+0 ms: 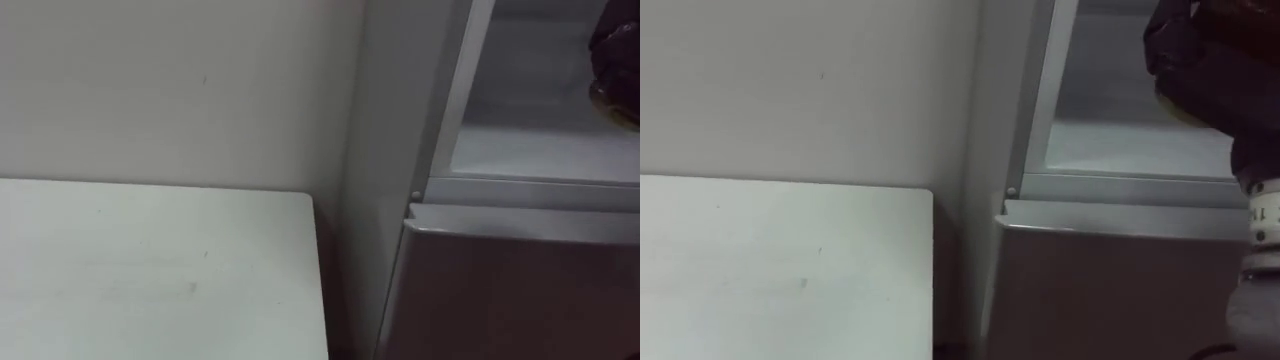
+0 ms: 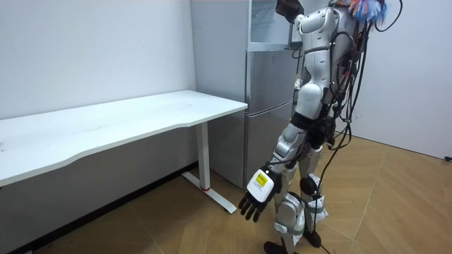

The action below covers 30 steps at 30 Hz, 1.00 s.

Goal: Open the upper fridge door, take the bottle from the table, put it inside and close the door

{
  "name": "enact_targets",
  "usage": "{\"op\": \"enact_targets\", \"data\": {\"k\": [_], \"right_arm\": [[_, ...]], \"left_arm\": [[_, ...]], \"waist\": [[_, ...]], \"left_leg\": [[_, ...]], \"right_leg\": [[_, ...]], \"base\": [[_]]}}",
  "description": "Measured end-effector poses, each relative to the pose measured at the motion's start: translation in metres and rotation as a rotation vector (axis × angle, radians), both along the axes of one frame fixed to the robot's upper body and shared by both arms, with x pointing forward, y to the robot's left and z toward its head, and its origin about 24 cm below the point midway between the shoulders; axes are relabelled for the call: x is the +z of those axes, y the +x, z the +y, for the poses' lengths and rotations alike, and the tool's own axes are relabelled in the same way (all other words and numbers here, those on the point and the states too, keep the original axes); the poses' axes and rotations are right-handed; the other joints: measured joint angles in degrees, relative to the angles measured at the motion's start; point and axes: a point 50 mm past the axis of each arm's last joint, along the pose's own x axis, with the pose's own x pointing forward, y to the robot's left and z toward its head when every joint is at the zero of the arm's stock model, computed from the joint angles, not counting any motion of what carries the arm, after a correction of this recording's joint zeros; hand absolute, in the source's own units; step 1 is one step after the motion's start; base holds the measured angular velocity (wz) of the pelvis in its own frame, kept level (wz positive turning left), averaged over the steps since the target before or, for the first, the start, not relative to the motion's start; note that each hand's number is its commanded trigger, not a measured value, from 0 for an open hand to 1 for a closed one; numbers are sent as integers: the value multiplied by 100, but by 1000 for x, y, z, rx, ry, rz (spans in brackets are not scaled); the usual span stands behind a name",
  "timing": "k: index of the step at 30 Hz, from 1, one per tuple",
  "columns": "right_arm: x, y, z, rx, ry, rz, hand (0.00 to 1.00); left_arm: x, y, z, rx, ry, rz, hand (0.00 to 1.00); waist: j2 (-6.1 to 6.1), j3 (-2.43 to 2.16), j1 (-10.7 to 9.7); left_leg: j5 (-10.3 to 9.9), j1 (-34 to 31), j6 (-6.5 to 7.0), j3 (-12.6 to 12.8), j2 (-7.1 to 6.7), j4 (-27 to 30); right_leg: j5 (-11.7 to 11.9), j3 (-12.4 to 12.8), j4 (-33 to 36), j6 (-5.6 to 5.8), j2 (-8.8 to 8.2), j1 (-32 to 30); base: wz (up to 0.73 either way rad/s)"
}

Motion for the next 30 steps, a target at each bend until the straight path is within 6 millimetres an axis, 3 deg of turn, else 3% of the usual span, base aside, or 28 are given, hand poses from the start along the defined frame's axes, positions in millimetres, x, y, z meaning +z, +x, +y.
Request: {"op": "enact_targets", "data": {"k": [5, 14, 23, 26, 30], "right_arm": [[-16, 12, -12, 11, 79, 88, 100], [-52, 30, -38, -111, 152, 279, 100], [-65, 33, -47, -194, 204, 350, 100], [-75, 36, -54, -222, 219, 395, 100], [-92, 39, -64, -254, 263, 464, 100]], "left_arm": [[1, -3, 4, -19, 12, 17, 0], [2, -15, 5, -17, 14, 51, 0], [6, -26, 13, 42, 39, 60, 0], [6, -27, 12, 42, 36, 63, 0], [7, -25, 12, 29, 35, 50, 0]], "waist": [[-30, -10, 40], [29, 28, 178], [137, -36, 271], [124, -28, 367], [33, 18, 508]], "left_leg": [[-1, 19, 1, -1, -7, 5], [-4, -16, 4, -2, -17, 8], [-3, -78, 4, -40, -22, -9], [-4, -82, 2, -34, -14, -6], [-6, -172, 2, -75, -11, 21]], "right_leg": [[0, -2, -9, 0, -2, 32], [-17, -17, -2, 6, -15, 60], [-20, -96, 5, 8, -20, -1], [-20, -127, 17, 8, -21, 22], [-22, -150, 21, 6, -28, -27]], "base": [[0], [0], [2], [3], [2]]}}
